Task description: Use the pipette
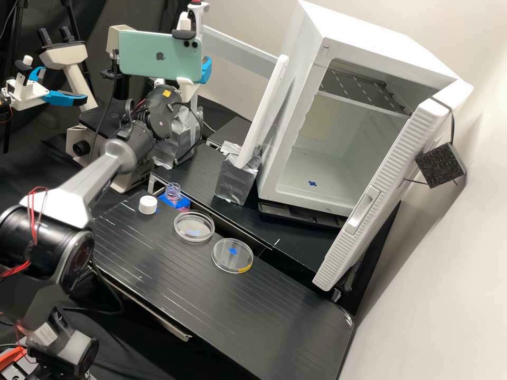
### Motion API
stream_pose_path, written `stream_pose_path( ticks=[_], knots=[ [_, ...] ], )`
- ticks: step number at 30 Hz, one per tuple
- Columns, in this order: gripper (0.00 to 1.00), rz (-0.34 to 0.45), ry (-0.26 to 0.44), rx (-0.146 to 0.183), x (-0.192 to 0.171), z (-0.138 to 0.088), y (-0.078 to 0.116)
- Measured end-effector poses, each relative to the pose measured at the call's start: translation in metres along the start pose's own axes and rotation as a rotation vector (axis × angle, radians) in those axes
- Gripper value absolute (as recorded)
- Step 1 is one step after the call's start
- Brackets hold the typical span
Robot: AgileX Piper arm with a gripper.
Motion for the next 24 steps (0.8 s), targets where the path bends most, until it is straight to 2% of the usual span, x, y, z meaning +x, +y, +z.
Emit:
stream_pose_path(
  ticks=[5, 8, 9, 10, 11, 12, 13, 14, 16, 17, 19, 20, 24],
  knots=[
    [0.00, 0.002, -0.063, 0.006, 0.020, 0.004, 0.004],
    [0.00, -0.004, -0.088, 0.051, 0.028, 0.006, 0.004],
    [0.00, -0.013, -0.106, 0.088, 0.029, 0.007, 0.004],
    [0.00, -0.023, -0.122, 0.102, 0.031, 0.008, 0.005],
    [0.00, -0.040, -0.140, 0.084, 0.031, 0.010, 0.007],
    [0.00, -0.067, -0.158, 0.123, 0.032, 0.014, 0.008],
    [0.00, -0.091, -0.161, 0.101, 0.031, 0.016, 0.009],
    [0.00, -0.117, -0.162, 0.109, 0.031, 0.018, 0.008],
    [0.00, -0.159, -0.112, 0.122, 0.032, 0.017, 0.006],
    [0.00, -0.162, -0.082, 0.157, 0.032, 0.014, 0.005],
    [0.00, -0.175, -0.045, 0.157, 0.033, 0.010, 0.004],
    [0.00, -0.176, -0.038, 0.164, 0.033, 0.010, 0.004],
    [0.00, -0.179, -0.033, 0.155, 0.034, 0.010, 0.003]
  ],
)
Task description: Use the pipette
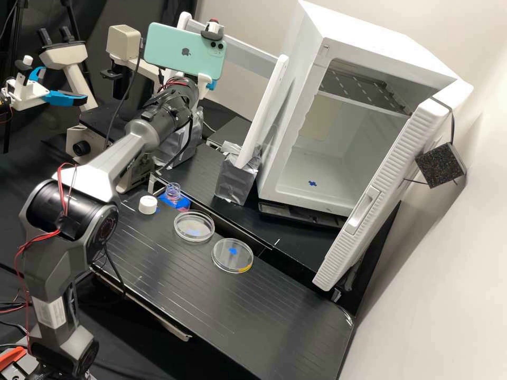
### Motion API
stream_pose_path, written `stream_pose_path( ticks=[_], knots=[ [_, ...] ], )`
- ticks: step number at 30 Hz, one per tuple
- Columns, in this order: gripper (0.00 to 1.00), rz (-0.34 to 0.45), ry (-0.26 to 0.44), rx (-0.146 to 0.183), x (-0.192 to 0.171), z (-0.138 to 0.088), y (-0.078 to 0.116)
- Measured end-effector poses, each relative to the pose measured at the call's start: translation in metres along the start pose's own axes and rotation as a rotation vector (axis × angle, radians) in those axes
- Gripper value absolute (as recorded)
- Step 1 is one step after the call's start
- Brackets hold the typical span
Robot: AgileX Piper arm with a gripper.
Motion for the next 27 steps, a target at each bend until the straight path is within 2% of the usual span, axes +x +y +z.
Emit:
stream_pose_path(
  ticks=[10, 14, 19, 27],
  knots=[
    [0.00, 0.011, -0.004, 0.014, -0.001, 0.005, 0.004],
    [0.00, 0.028, -0.011, 0.043, 0.000, 0.011, 0.010],
    [0.00, 0.035, -0.015, 0.063, 0.001, 0.018, 0.012],
    [0.00, 0.026, -0.025, 0.066, 0.004, 0.023, 0.009]
  ],
)
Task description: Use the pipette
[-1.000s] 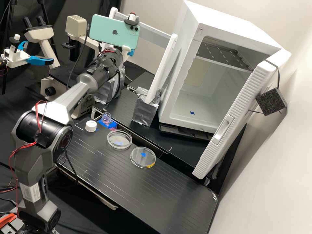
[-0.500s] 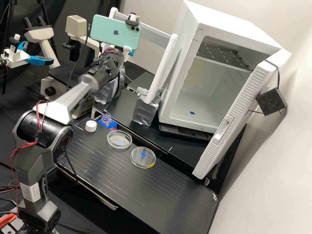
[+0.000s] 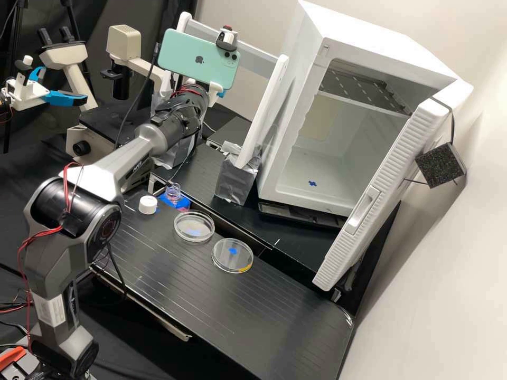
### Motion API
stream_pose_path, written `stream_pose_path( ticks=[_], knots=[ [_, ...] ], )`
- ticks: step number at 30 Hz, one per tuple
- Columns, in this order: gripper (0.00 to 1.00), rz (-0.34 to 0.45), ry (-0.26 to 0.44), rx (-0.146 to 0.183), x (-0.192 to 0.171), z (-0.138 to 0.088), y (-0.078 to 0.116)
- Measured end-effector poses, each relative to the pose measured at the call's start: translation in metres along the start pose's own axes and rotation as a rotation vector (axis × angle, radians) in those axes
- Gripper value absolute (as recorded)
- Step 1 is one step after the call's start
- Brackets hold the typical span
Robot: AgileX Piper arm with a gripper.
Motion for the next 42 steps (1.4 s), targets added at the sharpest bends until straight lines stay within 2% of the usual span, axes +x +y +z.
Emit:
stream_pose_path(
  ticks=[14, 15, 24, 27, 33, 37, 38, 40, 41, 42],
  knots=[
    [0.00, 0.001, -0.011, 0.004, 0.003, 0.004, -0.003],
    [1.00, 0.001, -0.010, 0.004, 0.003, 0.004, -0.004],
    [1.00, 0.027, -0.036, -0.022, 0.004, 0.004, -0.003],
    [1.00, 0.042, -0.036, -0.009, 0.004, 0.004, -0.004],
    [1.00, 0.040, -0.056, -0.013, 0.005, 0.012, -0.012],
    [1.00, 0.038, -0.044, 0.011, -0.002, 0.016, -0.019],
    [1.00, 0.040, -0.039, -0.010, -0.005, 0.017, -0.021],
    [1.00, 0.047, -0.029, 0.004, -0.014, 0.017, -0.024],
    [1.00, 0.053, -0.022, 0.022, -0.020, 0.016, -0.025],
    [1.00, 0.052, -0.027, 0.020, -0.029, 0.018, -0.028]
  ],
)
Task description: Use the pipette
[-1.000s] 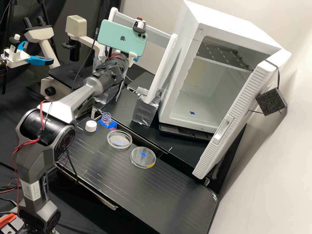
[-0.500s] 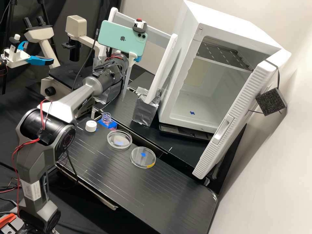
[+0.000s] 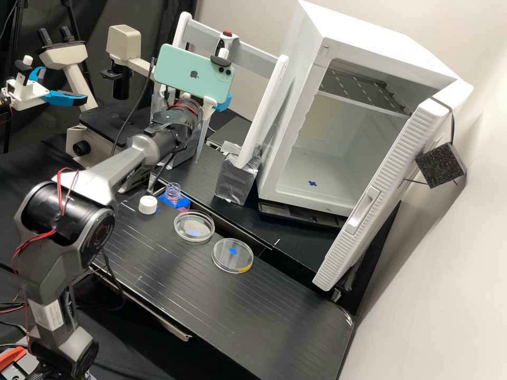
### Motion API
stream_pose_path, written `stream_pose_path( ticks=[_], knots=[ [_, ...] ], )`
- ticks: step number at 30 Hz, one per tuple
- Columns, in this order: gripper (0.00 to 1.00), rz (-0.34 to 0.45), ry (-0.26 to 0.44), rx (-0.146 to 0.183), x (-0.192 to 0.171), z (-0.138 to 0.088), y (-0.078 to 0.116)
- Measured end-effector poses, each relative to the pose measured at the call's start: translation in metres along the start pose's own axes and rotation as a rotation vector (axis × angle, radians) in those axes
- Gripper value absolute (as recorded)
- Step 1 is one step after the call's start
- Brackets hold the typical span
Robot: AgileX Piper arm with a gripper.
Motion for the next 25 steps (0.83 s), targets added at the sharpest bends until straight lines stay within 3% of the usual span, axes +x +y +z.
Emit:
stream_pose_path(
  ticks=[6, 9, 11, 16, 25],
  knots=[
    [1.00, 0.031, -0.016, 0.003, -0.053, 0.004, -0.005],
    [1.00, 0.054, -0.030, -0.023, -0.079, 0.006, -0.009],
    [1.00, 0.056, -0.055, -0.044, -0.096, 0.015, -0.017],
    [1.00, 0.067, -0.102, -0.040, -0.129, 0.039, -0.030],
    [1.00, 0.158, -0.205, 0.064, -0.167, 0.079, -0.034]
  ],
)
